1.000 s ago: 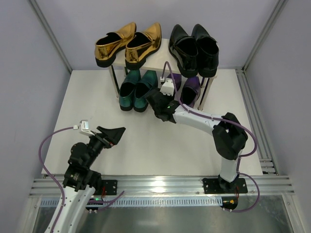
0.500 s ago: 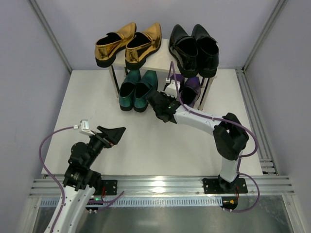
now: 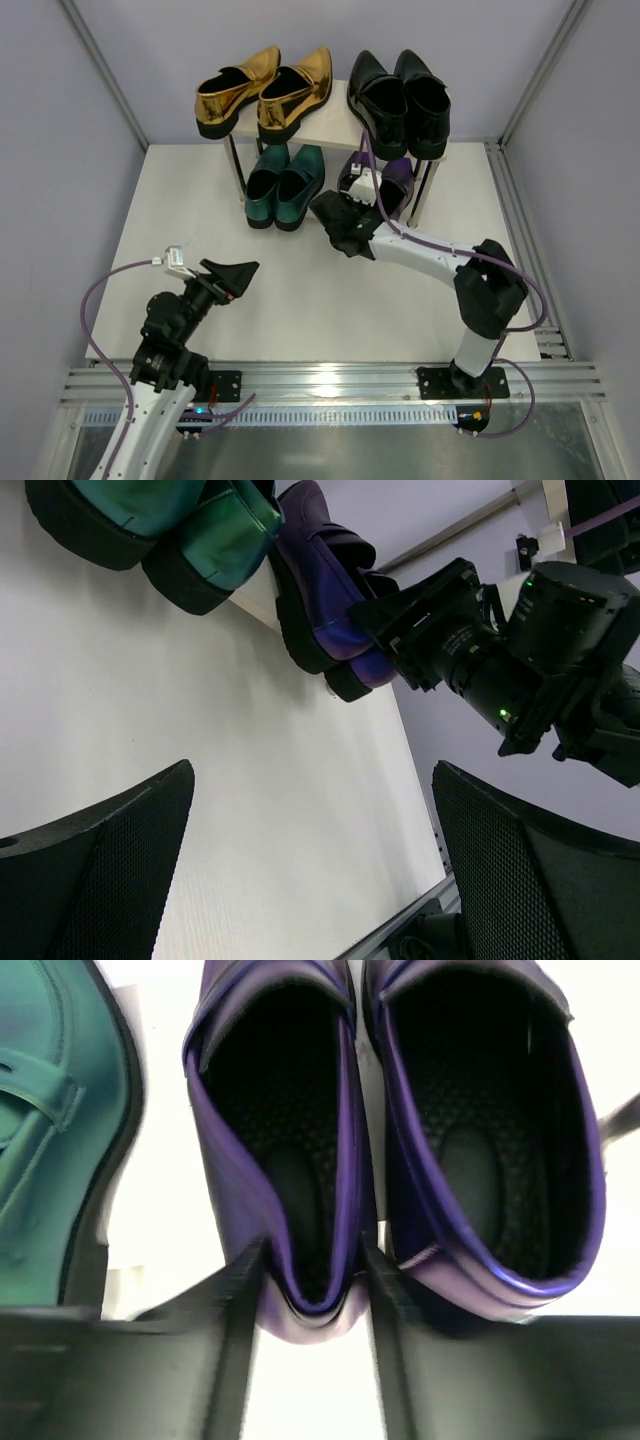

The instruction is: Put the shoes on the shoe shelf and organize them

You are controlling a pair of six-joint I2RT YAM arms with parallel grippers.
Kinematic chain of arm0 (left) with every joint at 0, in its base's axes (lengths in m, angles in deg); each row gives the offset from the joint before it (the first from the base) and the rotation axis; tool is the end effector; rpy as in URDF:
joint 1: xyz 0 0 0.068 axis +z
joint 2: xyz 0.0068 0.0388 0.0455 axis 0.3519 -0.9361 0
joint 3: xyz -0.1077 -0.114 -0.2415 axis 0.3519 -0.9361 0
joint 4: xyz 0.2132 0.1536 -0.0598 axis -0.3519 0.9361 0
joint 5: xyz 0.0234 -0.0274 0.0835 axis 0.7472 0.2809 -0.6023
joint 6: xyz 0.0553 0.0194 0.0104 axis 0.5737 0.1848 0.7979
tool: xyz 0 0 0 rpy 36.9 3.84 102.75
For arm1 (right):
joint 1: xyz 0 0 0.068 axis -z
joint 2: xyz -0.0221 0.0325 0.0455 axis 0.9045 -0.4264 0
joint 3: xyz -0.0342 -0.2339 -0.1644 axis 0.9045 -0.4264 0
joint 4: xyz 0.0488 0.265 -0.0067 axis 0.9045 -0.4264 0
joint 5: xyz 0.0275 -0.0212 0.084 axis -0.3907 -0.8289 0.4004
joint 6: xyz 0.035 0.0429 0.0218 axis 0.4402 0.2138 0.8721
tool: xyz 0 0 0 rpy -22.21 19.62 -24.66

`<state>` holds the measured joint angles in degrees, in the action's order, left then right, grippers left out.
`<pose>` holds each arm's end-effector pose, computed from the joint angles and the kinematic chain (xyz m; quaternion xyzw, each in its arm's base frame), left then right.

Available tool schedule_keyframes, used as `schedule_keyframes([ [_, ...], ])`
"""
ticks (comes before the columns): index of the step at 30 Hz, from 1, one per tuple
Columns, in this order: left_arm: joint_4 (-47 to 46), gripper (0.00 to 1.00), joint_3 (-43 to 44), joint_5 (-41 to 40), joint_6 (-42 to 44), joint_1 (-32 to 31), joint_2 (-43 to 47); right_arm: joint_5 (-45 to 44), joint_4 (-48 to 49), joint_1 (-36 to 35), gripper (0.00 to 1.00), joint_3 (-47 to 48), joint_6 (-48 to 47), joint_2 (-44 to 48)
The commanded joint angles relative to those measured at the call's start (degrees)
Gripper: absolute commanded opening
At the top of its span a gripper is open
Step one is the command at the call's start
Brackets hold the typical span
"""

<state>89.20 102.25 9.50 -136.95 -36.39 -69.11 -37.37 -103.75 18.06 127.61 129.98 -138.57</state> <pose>0.0995 -0.0370 0.2413 -0.1827 0.7022 -0.4564 0.5151 0.3010 0.2672 0.2565 0.1759 0.8258 -0.0607 0.5324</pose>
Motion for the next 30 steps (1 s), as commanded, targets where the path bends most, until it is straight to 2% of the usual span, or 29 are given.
schedule_keyframes([
  [1, -2.5, 1.0, 0.0, 1.0, -0.2, 0.0, -0.4, 0.2, 4.1, 1.0, 0.51, -5.2, -9.2, 6.4],
  [2, -2.5, 1.0, 0.2, 1.0, -0.2, 0.1, -0.3, 1.9, 7.3, 0.9, 0.62, -8.8, -11.2, 9.3],
  [5, -2.6, 1.0, 0.2, 0.8, 0.1, 0.1, -0.6, 8.5, 18.5, 0.2, 0.75, -13.8, -18.8, 13.7],
  [8, -2.6, 1.0, 0.8, 0.7, 0.2, 0.0, -0.8, 15.1, 26.8, -1.1, 0.79, -18.5, -24.9, 18.3],
  [13, -2.1, 1.0, 2.9, 0.7, 1.6, 0.1, -2.1, 21.5, 38.2, -2.3, 0.81, -28.6, -26.7, 27.5],
  [16, -1.9, 1.0, 3.5, 0.5, 2.2, 0.1, -2.8, 19.0, 39.3, -2.1, 0.85, -32.3, -26.0, 31.1],
  [19, -1.8, 1.0, 3.9, 0.5, 2.5, 0.1, -2.9, 9.3, 33.0, -2.0, 0.85, -32.9, -22.0, 33.7],
  [21, -1.9, 1.0, 4.0, 0.4, 2.7, 0.0, -3.2, 4.5, 28.6, -0.8, 0.84, -33.7, -15.7, 35.2],
  [22, -1.8, 1.0, 4.1, 0.2, 2.9, 0.1, -3.5, 3.9, 25.2, 2.3, 0.77, -34.3, -13.2, 36.0],
  [24, -1.8, 1.0, 4.6, 0.2, 3.3, 0.1, -4.4, 7.4, 25.7, 6.1, 0.64, -37.6, -11.7, 38.4],
  [25, -1.9, 1.0, 4.8, 0.4, 3.6, 0.0, -4.8, 12.4, 28.9, 10.0, 0.48, -38.8, -12.5, 39.1],
  [27, -2.3, 1.0, 5.2, 0.5, 3.7, 0.0, -5.7, 15.7, 31.8, 12.2, 0.3, -41.1, -14.5, 40.6],
  [28, -2.5, 1.0, 5.1, 0.6, 3.6, 0.1, -5.8, 18.8, 34.2, 13.0, 0.14, -41.5, -17.1, 40.8],
  [29, -3.0, 1.0, 5.2, 0.7, 3.4, 0.0, -5.8, 20.8, 35.3, 14.5, 0.07, -41.5, -18.4, 40.8],
  [30, -3.2, 1.0, 4.9, 0.8, 3.3, 0.0, -5.9, 22.8, 38.2, 15.3, 0.04, -41.7, -19.9, 40.9],
])
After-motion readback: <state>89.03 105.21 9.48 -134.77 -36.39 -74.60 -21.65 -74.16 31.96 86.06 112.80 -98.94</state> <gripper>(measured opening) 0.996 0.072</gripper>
